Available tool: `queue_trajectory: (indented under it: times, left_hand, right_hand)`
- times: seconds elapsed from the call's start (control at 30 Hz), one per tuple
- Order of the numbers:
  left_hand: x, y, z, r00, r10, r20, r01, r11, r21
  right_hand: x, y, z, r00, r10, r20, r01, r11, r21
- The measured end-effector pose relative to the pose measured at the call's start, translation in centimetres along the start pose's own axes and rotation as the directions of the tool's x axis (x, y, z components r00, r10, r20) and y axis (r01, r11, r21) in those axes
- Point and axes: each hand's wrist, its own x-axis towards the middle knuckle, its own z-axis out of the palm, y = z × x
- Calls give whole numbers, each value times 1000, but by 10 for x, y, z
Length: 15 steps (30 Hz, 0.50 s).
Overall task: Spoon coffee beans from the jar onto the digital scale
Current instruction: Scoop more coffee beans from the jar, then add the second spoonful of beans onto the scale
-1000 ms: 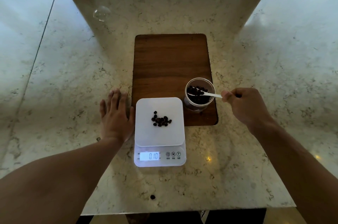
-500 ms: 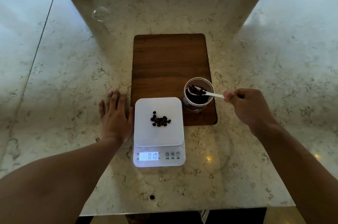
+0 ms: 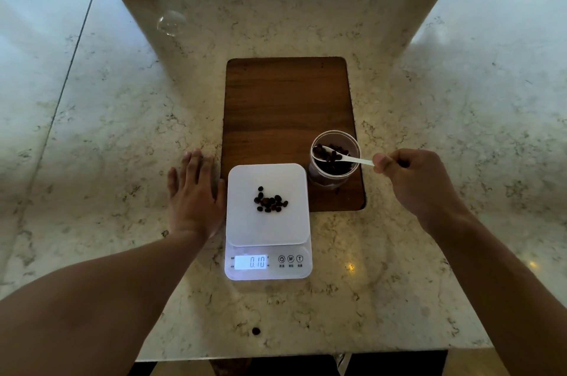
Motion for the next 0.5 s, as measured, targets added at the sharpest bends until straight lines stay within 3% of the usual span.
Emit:
queue_trajectory:
  times: [0.5]
  left_hand:
    - [-2,4,-6,1000,-6,4,6,1000,-10]
  right_hand:
    - [-29,-15,30,995,-59,82,59,998,9]
